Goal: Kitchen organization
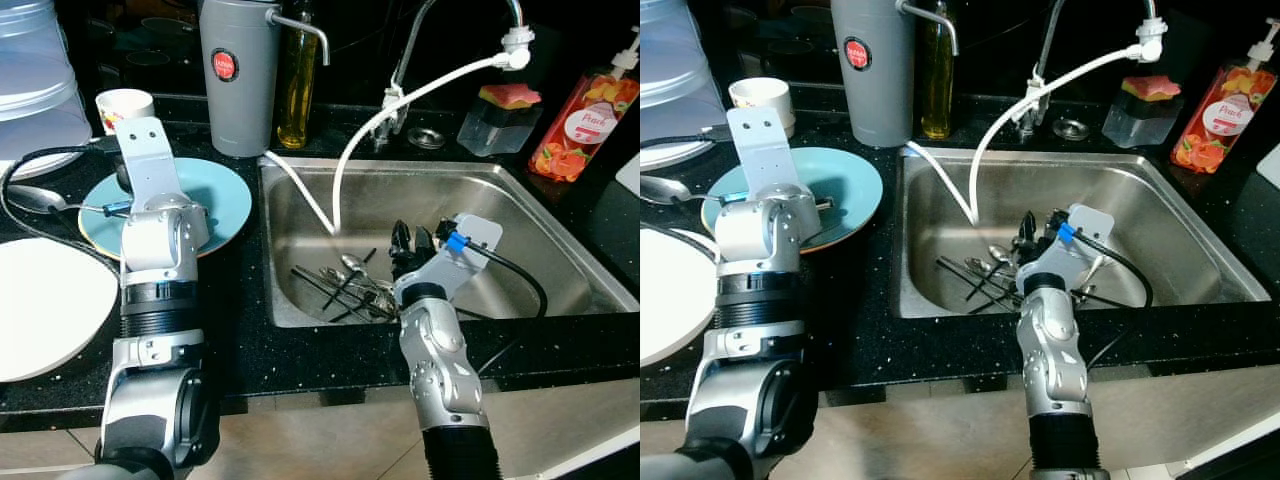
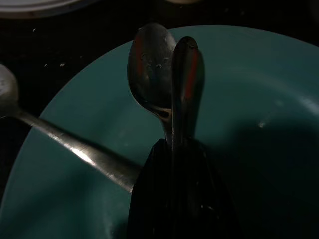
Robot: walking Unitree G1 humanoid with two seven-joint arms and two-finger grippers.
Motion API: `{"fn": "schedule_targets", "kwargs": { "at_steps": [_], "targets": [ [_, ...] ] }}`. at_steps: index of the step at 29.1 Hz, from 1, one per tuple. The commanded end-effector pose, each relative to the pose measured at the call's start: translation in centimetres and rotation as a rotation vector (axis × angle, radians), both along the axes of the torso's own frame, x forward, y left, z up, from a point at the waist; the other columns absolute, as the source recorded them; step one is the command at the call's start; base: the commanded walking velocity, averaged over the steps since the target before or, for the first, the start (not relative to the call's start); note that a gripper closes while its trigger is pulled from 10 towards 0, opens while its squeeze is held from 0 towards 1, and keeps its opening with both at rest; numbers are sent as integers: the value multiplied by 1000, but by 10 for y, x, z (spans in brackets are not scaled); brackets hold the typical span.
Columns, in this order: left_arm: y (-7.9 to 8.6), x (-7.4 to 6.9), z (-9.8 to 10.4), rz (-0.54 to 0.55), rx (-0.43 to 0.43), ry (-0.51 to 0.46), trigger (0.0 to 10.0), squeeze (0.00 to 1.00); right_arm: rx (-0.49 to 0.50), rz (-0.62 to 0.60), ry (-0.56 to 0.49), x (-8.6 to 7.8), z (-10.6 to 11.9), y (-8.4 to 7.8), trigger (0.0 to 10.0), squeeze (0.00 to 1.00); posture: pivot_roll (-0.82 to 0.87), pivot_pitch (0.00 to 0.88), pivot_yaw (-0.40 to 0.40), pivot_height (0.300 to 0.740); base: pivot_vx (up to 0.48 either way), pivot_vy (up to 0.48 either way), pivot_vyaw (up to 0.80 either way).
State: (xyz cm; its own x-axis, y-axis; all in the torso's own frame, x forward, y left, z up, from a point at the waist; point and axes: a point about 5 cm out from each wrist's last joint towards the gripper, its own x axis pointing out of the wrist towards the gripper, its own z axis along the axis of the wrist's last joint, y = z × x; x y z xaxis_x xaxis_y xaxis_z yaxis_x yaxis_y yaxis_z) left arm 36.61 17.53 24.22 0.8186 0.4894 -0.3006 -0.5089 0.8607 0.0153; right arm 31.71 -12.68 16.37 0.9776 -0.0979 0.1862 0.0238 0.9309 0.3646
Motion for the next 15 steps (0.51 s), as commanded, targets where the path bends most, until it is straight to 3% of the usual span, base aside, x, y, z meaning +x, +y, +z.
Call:
{"fn": "schedule_targets", "kwargs": {
  "at_steps": [1,4,5,6,9,10,11,15],
  "targets": [
    [-5,2,0,-34,23,-13,0,0,4,6,23,1,-4,1,10000,0,309,0,-76,740,0,0,0],
    [-30,6,39,-241,39,-280,0,0,4,6,23,1,-4,1,10000,0,309,0,-77,740,0,0,0],
    [-30,6,39,-241,39,-280,0,0,4,6,23,1,-4,1,10000,0,309,0,-77,740,0,0,0],
    [-46,4,54,-359,24,-365,10000,0,4,7,23,0,-4,2,10000,0,309,0,-78,740,0,0,0],
    [-55,2,59,-424,6,-395,10000,0,4,7,23,0,-4,1,10000,0,309,0,-78,740,0,0,0],
    [-73,-1,61,-555,2,-403,10000,0,4,8,23,0,-4,2,10000,0,307,0,-77,740,0,0,0],
    [-73,-1,61,-555,2,-403,10000,0,4,8,23,0,-4,2,10000,0,307,0,-77,740,0,0,0],
    [-107,-5,55,-794,24,-370,10000,0,4,6,24,1,-4,2,10000,0,305,0,-75,740,0,0,0]
  ]
}}
